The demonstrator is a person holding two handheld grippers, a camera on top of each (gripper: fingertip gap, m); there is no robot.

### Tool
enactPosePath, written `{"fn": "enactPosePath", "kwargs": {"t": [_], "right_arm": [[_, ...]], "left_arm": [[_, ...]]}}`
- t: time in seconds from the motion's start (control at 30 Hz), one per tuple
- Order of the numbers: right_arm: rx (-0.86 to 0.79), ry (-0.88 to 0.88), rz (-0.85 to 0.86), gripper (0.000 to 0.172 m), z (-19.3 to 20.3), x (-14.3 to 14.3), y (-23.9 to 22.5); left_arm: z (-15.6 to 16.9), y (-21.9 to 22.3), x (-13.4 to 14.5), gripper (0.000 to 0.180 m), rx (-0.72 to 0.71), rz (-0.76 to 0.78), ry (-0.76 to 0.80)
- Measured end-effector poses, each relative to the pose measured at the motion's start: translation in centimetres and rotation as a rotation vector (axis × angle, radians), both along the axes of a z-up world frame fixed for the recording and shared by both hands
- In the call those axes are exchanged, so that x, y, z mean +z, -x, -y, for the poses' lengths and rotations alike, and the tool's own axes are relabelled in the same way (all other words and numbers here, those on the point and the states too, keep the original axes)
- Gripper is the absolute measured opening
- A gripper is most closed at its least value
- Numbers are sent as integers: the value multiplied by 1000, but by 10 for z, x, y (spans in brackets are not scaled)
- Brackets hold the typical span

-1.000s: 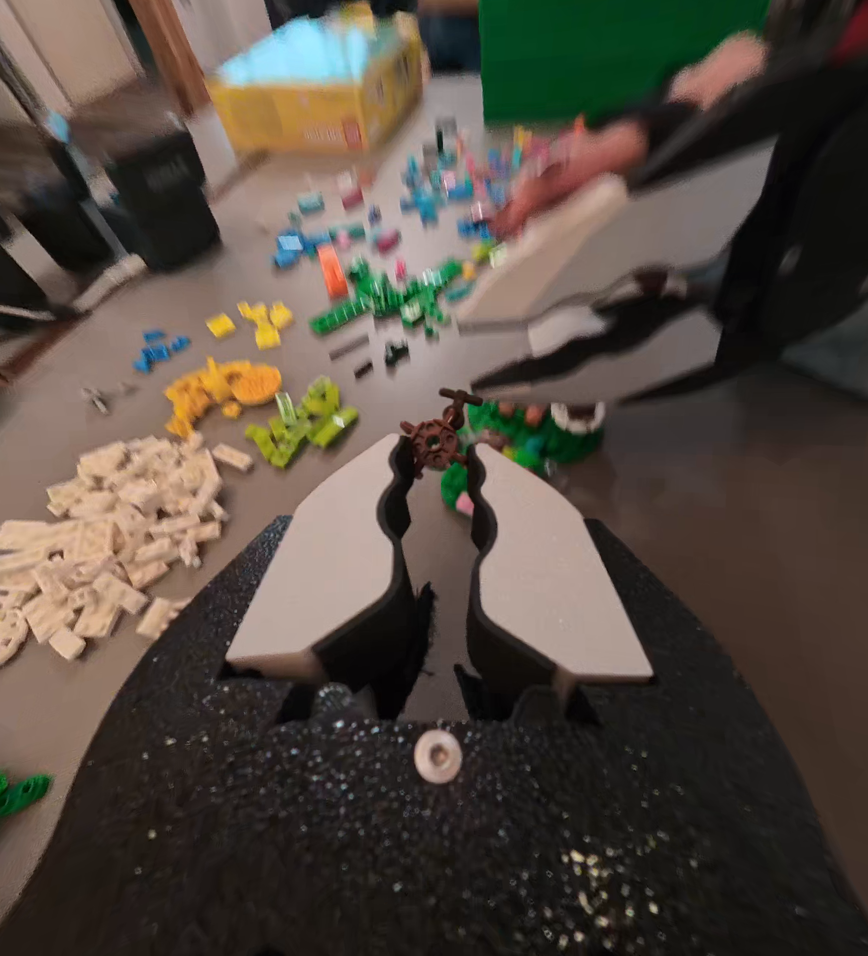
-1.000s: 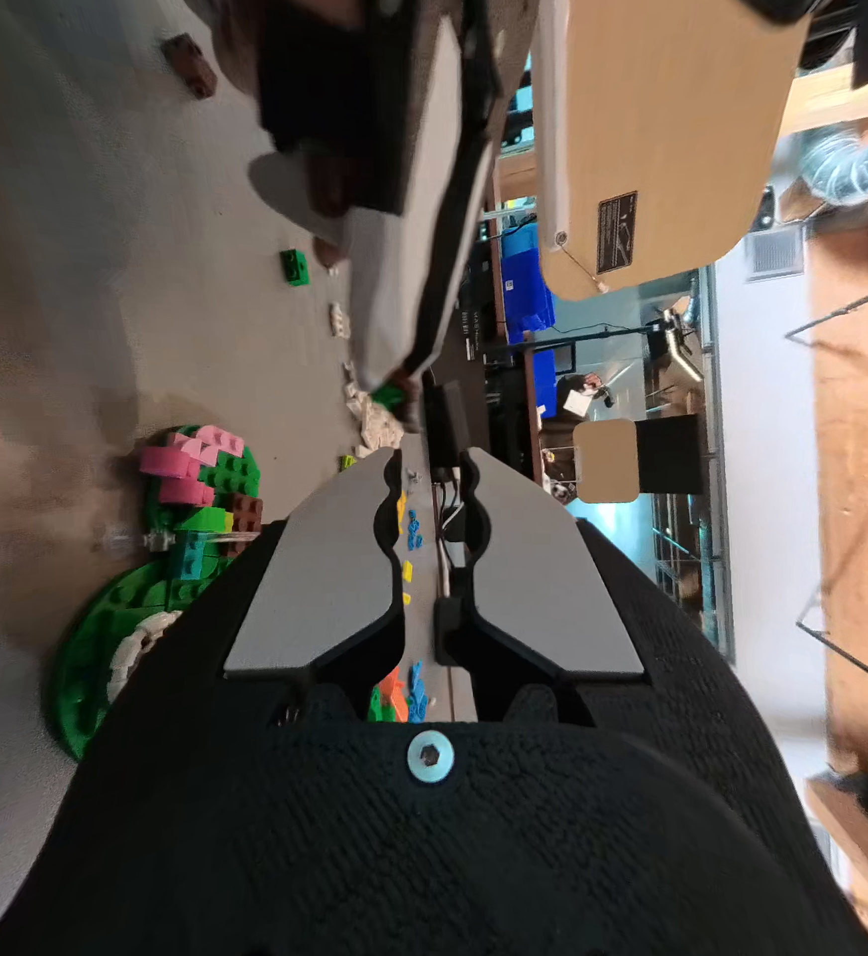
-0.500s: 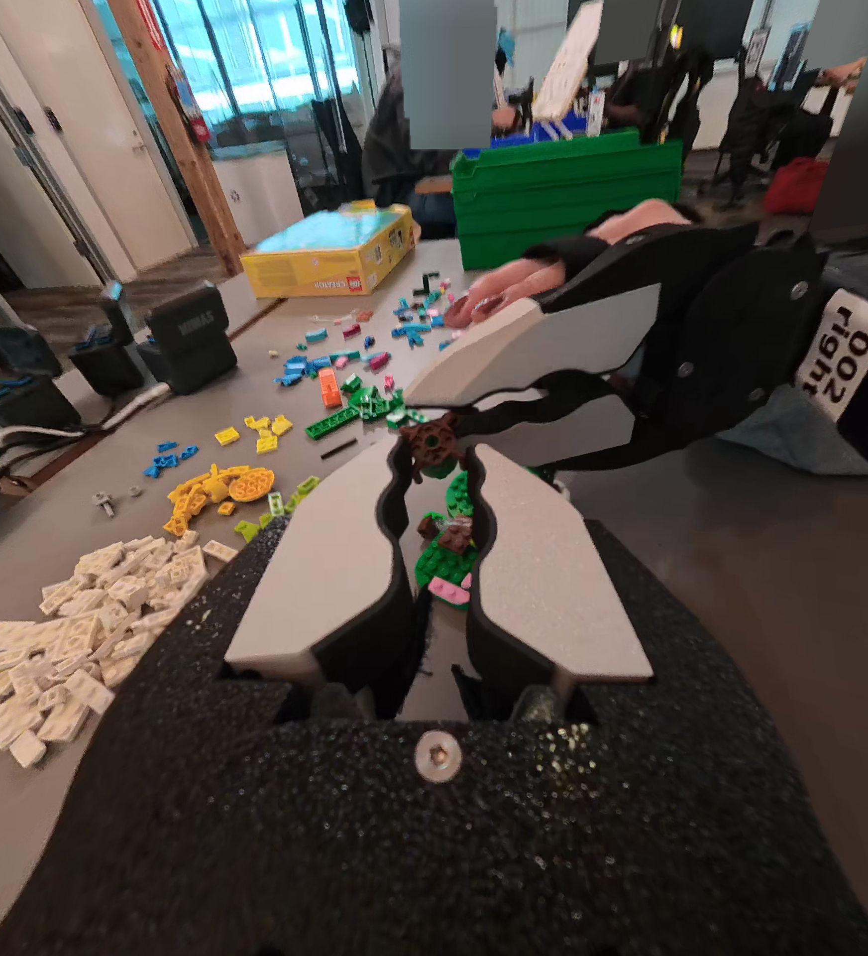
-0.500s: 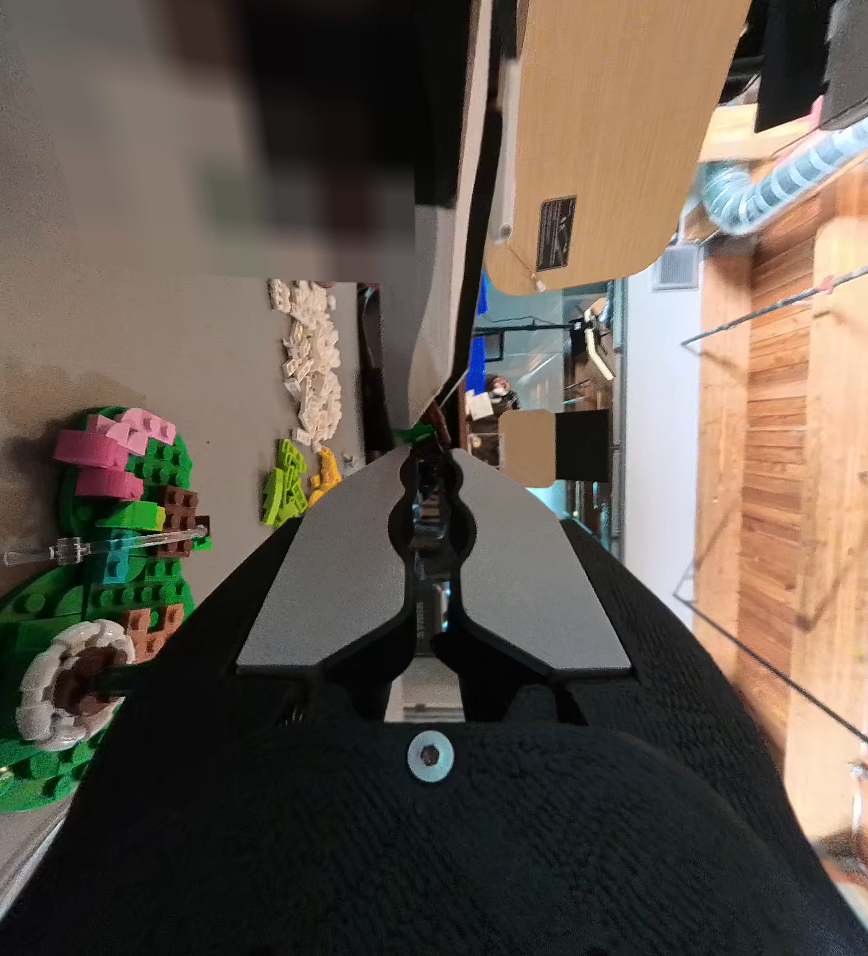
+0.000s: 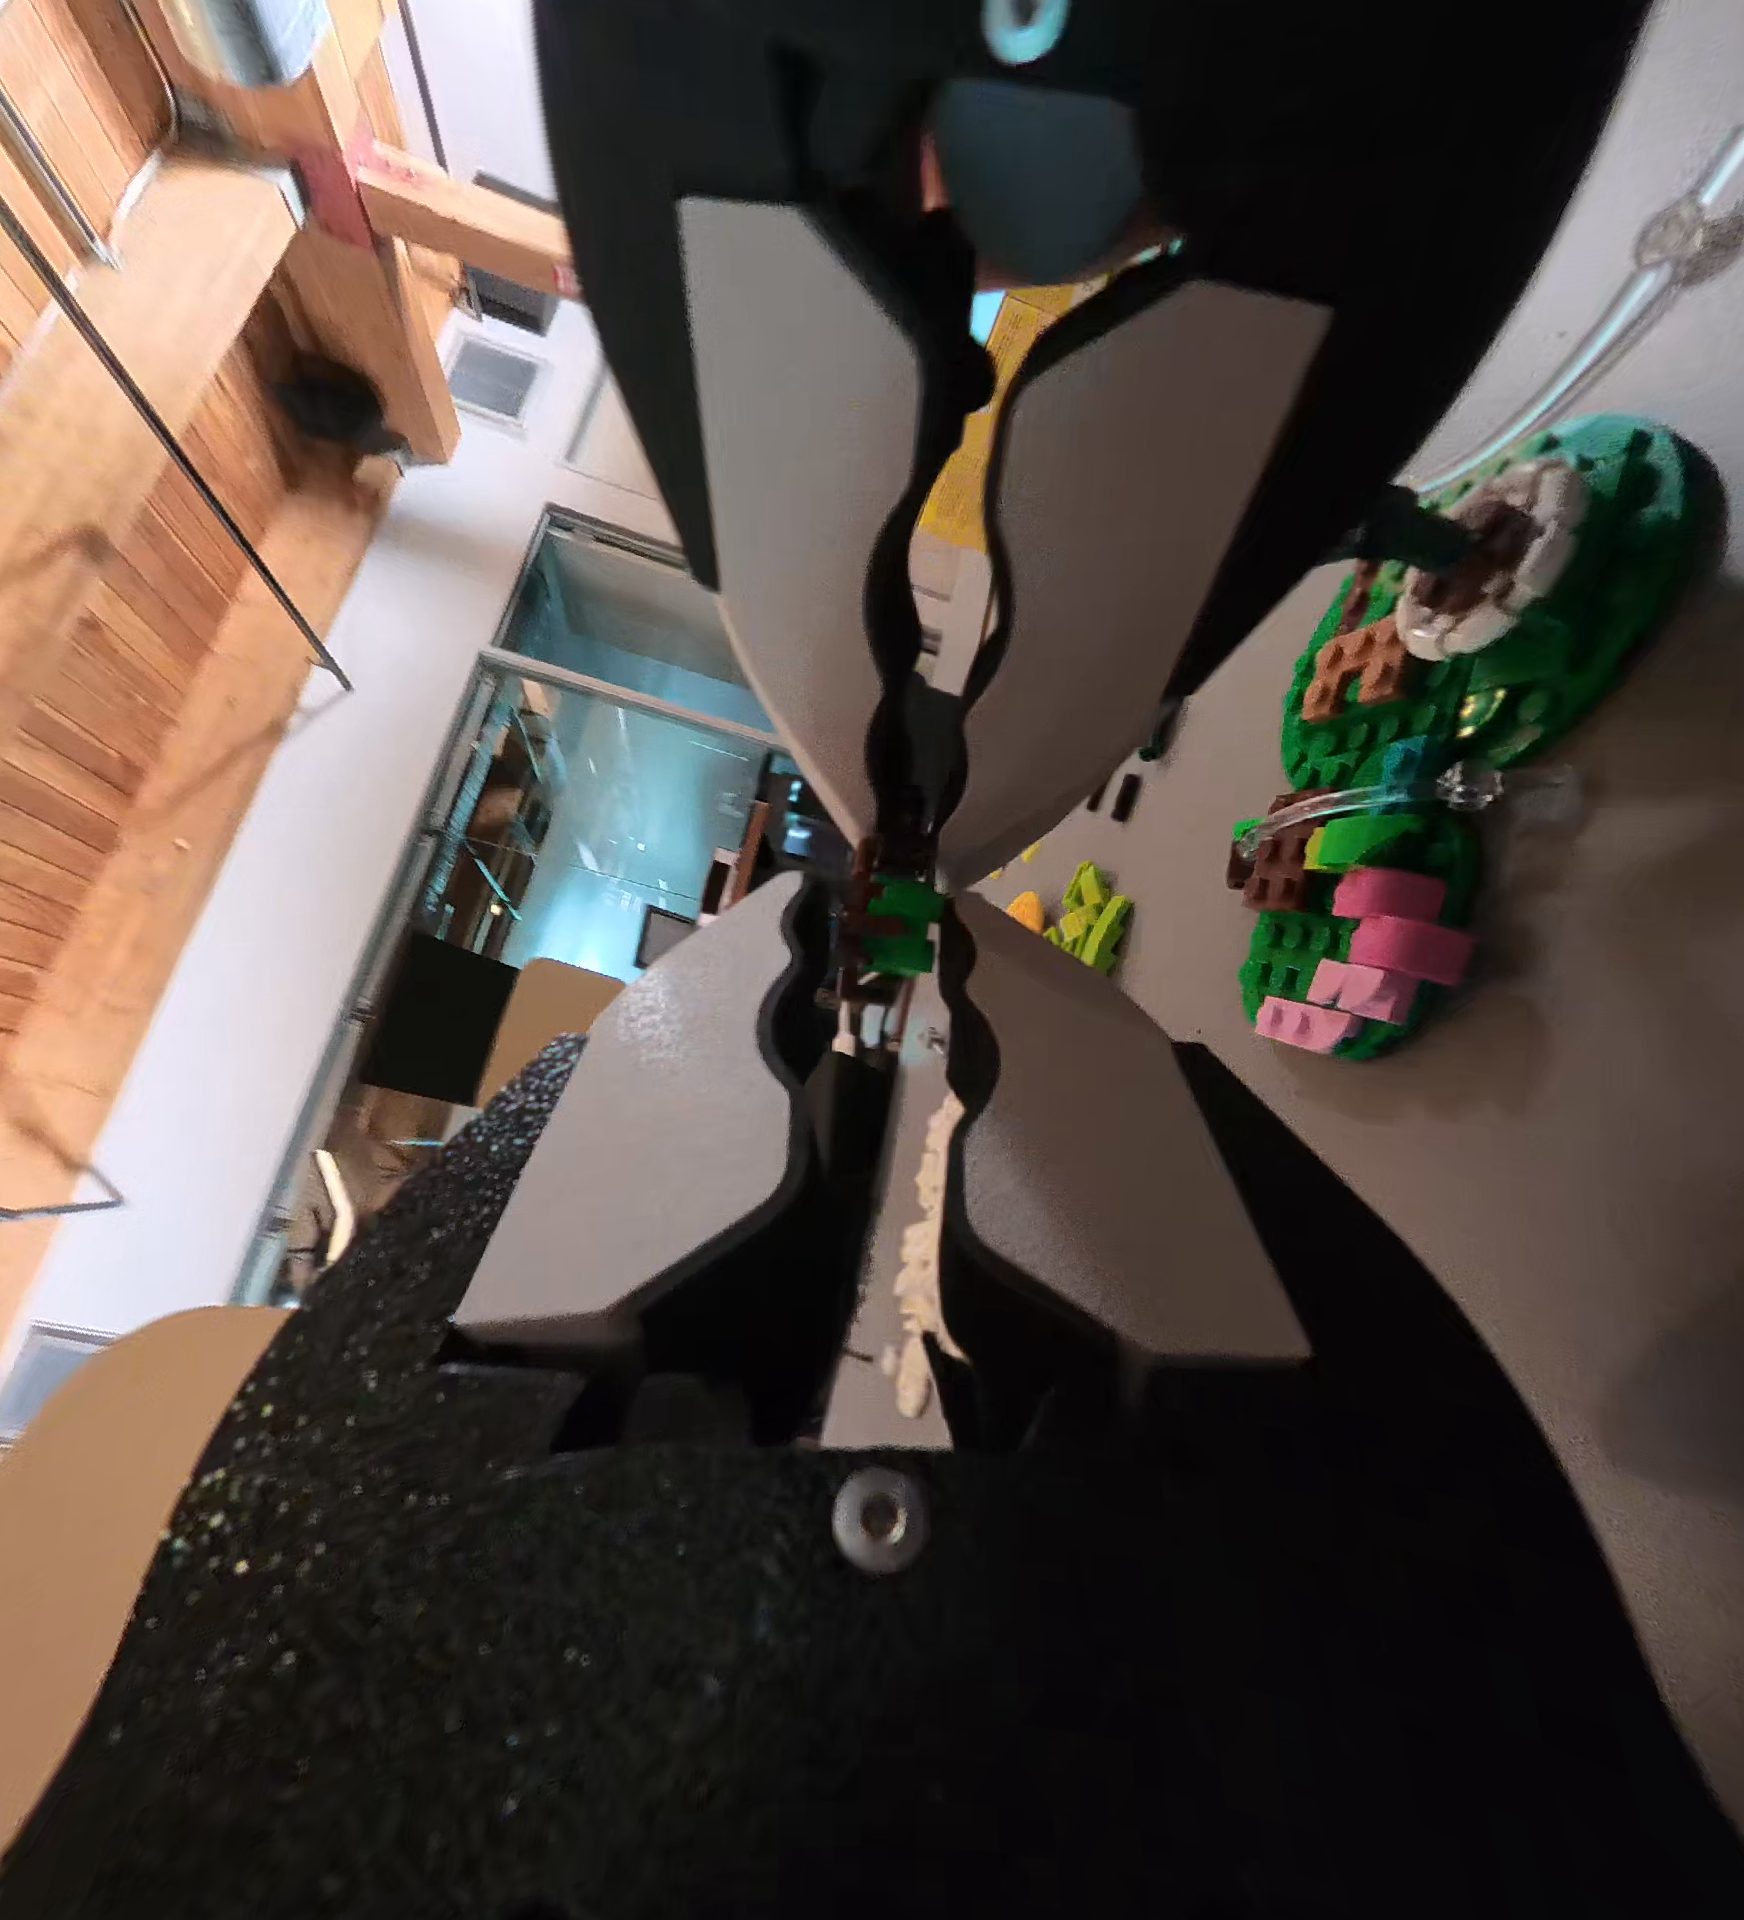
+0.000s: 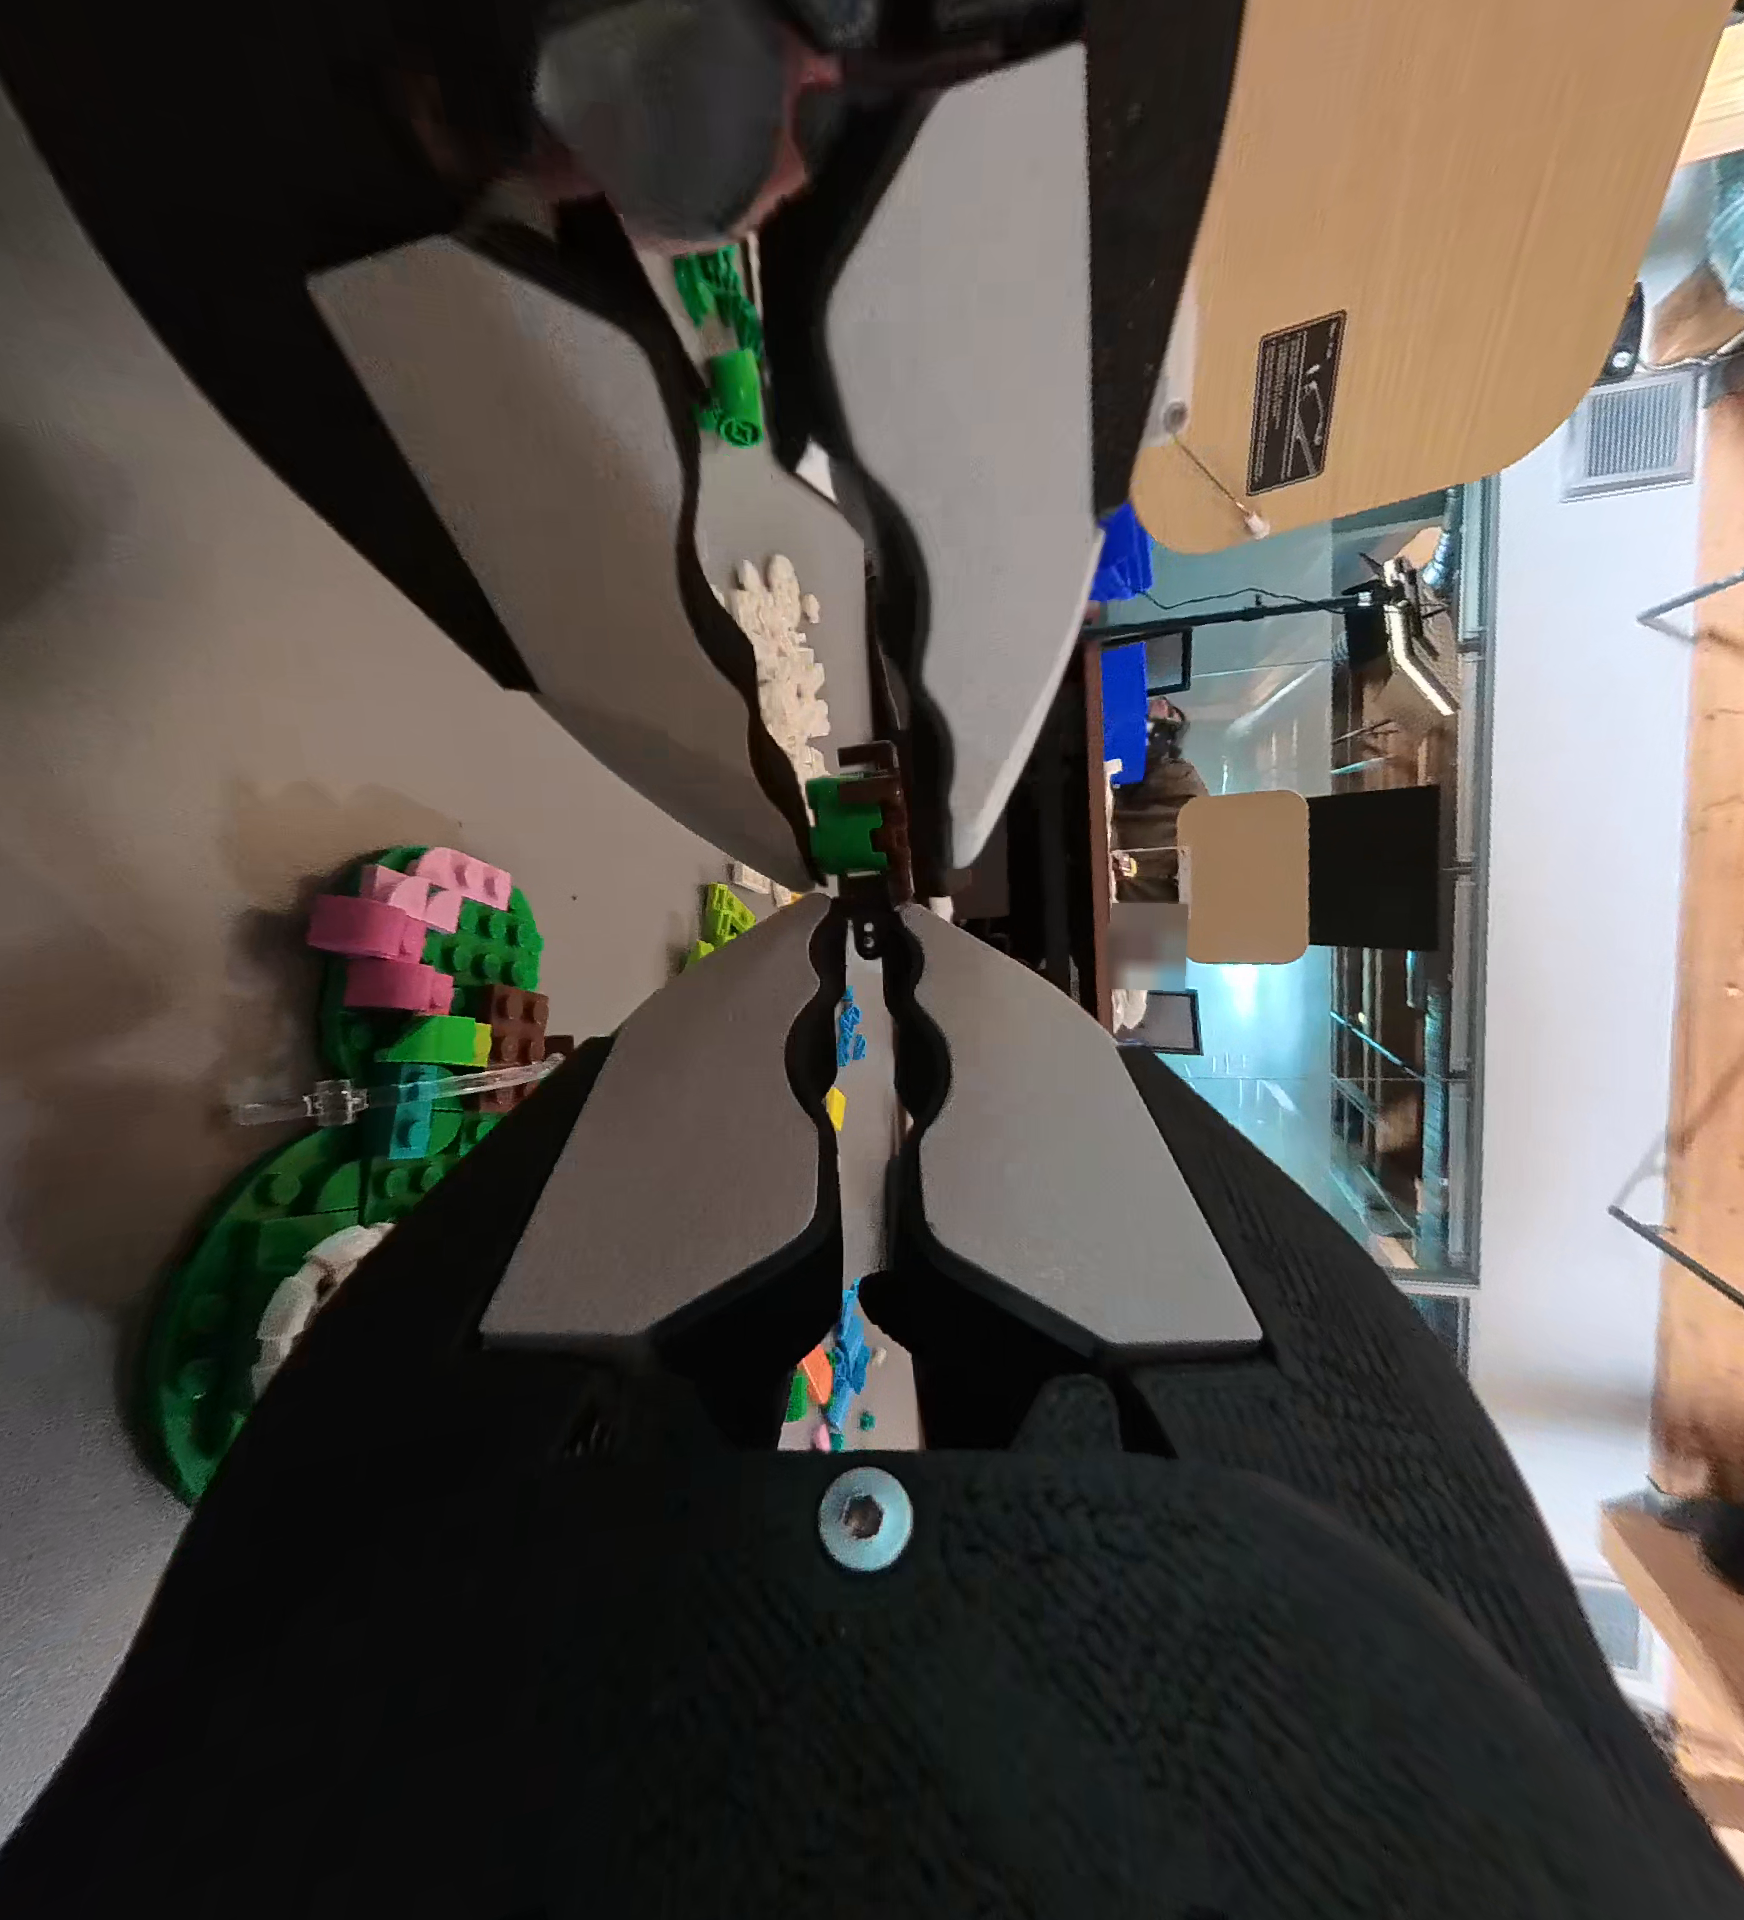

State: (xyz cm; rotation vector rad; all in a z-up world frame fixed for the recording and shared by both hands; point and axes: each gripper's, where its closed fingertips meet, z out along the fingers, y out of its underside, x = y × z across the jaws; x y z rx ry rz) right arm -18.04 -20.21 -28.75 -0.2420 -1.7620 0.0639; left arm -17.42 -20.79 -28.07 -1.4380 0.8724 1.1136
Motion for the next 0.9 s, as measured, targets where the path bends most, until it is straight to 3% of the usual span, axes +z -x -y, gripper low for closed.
{"fn": "enactPosePath", "kwargs": {"t": [0.13, 0.23, 0.4, 0.9], "right_arm": [[0, 22, 29, 5, 0, -3, -1], [-14, -26, 8, 5, -3, -1, 0], [-23, -260, -72, 5, -4, 7, -1], [126, -451, -289, 6, 6, 32, -13]], "left_arm": [[0, -2, -3, 20, 14, -26, 31], [-2, 0, -7, 17, -8, 247, 111], [-3, 0, -4, 20, -23, 414, 85], [2, -20, 9, 17, -249, 1125, 106]]}}
